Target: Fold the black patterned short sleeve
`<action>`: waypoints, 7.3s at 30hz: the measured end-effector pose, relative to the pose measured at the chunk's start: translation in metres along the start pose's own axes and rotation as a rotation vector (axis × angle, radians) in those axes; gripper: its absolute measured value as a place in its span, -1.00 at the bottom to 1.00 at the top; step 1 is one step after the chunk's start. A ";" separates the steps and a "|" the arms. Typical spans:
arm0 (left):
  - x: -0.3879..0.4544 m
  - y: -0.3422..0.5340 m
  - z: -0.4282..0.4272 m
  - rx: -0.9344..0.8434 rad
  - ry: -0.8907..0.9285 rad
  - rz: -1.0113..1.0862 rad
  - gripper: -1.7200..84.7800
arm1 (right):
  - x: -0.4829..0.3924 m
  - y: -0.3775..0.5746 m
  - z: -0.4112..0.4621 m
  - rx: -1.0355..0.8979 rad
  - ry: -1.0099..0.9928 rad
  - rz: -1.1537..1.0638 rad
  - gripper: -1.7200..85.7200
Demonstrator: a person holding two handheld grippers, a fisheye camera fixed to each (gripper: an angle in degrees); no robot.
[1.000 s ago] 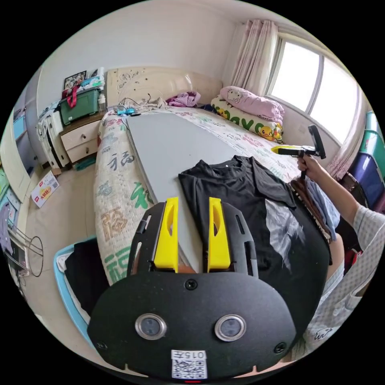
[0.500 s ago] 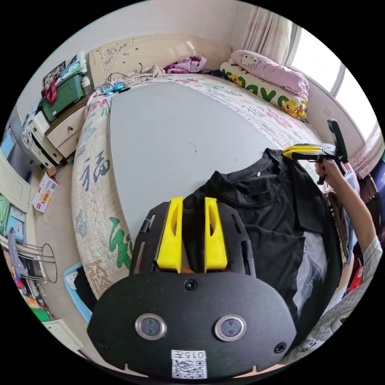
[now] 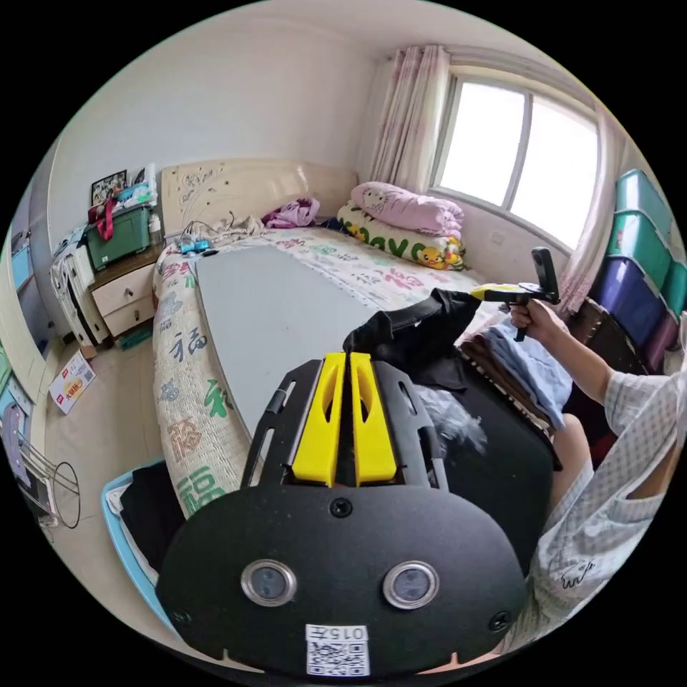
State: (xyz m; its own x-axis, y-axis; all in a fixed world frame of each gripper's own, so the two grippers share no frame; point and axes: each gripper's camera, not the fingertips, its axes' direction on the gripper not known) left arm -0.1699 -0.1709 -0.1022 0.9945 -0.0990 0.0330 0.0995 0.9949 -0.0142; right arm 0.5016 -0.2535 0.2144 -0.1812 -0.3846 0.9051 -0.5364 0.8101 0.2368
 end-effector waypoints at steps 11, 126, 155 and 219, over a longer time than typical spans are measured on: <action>0.193 0.222 -0.061 -0.472 0.122 0.179 -0.94 | -0.187 0.265 -0.087 -0.456 -0.128 -0.016 -0.90; 0.291 0.358 -0.032 -0.233 -0.362 -0.267 -0.75 | -0.345 0.428 -0.007 -0.272 0.154 -0.166 -0.77; 0.294 0.320 0.005 -0.251 -0.209 -0.254 -0.82 | -0.265 0.377 -0.180 0.021 0.227 0.278 -0.82; 0.211 -0.049 0.481 -0.540 0.258 -0.207 -0.81 | -0.210 0.328 -0.331 0.229 0.106 0.415 -0.96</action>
State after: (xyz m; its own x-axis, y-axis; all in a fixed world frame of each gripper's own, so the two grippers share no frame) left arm 0.0198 -0.2322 0.3859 0.9218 -0.3566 -0.1520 0.2254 0.8121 -0.5381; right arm 0.6366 0.2395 0.2187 -0.3399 0.0068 0.9404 -0.6068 0.7624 -0.2248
